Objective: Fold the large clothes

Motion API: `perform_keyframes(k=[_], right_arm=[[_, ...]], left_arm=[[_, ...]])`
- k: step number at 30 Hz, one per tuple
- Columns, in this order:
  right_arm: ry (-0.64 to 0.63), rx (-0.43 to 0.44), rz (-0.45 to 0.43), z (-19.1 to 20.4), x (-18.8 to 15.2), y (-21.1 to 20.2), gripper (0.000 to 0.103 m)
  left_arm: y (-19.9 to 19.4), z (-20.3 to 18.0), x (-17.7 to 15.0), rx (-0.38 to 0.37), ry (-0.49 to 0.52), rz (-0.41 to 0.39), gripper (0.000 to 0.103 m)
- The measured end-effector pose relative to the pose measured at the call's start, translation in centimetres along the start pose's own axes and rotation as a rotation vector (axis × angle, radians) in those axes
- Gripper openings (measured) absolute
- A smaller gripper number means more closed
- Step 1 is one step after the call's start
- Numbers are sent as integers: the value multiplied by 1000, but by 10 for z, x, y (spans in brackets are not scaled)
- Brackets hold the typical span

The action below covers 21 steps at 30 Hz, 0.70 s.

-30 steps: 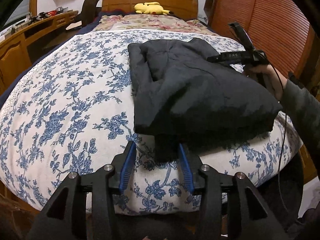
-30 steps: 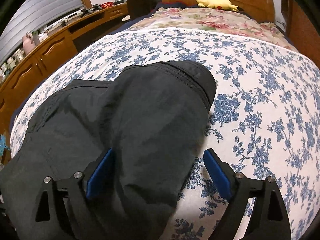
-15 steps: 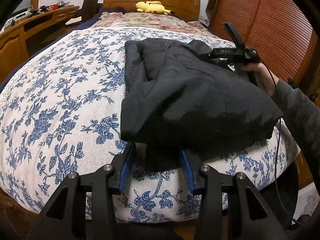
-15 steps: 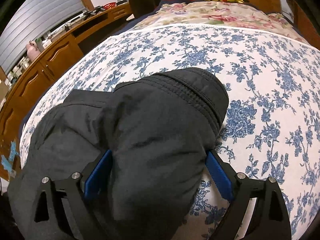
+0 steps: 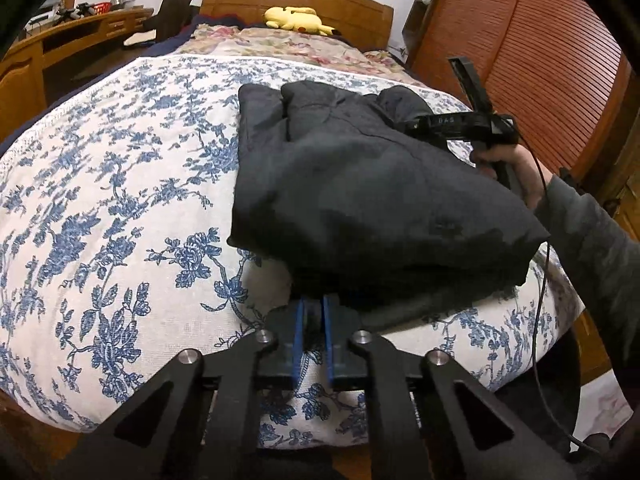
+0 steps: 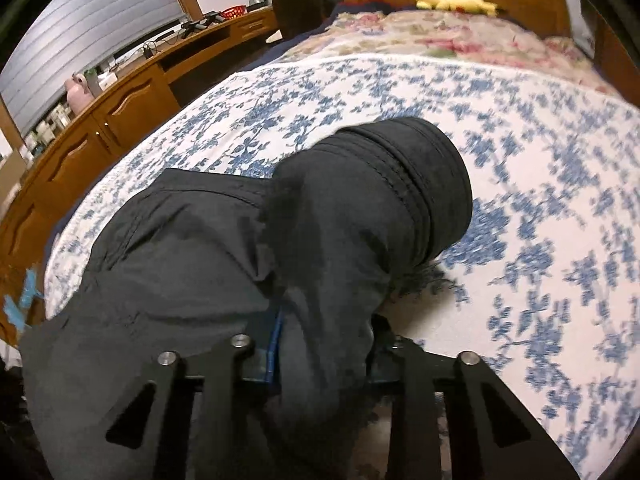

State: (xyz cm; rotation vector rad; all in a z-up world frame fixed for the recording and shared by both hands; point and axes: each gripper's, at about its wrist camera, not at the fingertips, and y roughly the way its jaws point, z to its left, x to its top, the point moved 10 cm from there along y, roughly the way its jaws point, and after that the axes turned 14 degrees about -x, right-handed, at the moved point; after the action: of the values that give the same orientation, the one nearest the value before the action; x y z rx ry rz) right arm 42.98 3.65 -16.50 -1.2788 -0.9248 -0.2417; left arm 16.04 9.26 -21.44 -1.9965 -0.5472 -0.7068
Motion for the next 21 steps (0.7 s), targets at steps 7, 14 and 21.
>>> perform_keyframes(k=[7, 14, 21], right_arm=[[-7, -67, -88, 6, 8, -33, 22], [-44, -85, -129, 28, 7, -60, 21], [-69, -88, -148, 64, 18, -57, 21]], left_arm=[[-29, -16, 23, 5, 61, -72, 6], [-55, -1, 41, 47, 104, -111, 5], [-92, 31, 47, 105, 118, -144, 5]])
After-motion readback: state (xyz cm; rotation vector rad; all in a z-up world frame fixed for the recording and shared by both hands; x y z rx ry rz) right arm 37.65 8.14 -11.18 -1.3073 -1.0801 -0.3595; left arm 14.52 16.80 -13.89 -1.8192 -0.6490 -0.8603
